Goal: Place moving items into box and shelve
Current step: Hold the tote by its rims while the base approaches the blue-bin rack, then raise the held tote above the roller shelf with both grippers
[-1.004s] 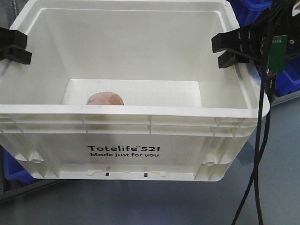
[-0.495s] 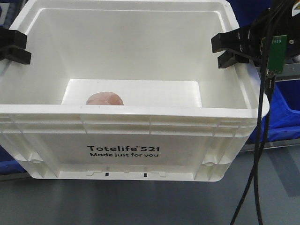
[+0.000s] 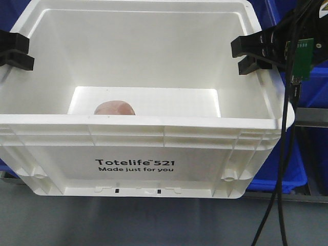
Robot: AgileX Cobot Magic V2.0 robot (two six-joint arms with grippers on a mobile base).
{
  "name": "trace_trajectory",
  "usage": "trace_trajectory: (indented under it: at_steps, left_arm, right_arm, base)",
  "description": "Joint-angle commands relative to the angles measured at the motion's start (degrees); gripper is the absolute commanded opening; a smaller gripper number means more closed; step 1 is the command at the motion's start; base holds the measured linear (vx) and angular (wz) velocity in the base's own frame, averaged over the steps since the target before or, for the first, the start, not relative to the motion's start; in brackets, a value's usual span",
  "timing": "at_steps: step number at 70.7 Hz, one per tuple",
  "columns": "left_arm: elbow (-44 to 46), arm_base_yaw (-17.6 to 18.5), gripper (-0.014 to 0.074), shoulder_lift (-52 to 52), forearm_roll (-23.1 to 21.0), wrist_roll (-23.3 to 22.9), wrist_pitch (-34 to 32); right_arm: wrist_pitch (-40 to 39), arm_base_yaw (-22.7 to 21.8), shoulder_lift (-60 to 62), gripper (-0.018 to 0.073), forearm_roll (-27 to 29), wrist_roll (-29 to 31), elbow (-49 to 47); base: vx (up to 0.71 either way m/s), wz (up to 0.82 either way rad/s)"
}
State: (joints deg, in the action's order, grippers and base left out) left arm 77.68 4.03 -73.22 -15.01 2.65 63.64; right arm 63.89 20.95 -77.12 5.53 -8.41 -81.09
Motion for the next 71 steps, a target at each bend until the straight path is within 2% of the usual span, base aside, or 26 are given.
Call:
trace_trajectory:
  at_steps: [1, 32, 71]
  left_arm:
    - [2.73, 0.27, -0.0017, 2.35, -2.27, 1.19, -6.15]
    - [2.73, 0.27, -0.0017, 2.35, -2.27, 1.19, -6.15]
    - [2.73, 0.27, -0.0017, 2.35, -2.27, 1.19, -6.15]
  right_arm:
    - [-6.08, -0.11, 2.45, -0.0012, 0.97, 1.74, -2.47]
    - [-6.08, -0.11, 2.45, -0.0012, 0.97, 1.74, -2.47]
    - [-6.08, -0.11, 2.45, -0.0012, 0.97, 1.74, -2.47]
  base:
    - [0.16, 0.32]
    - [0.18, 0.21]
    - [0.16, 0.00]
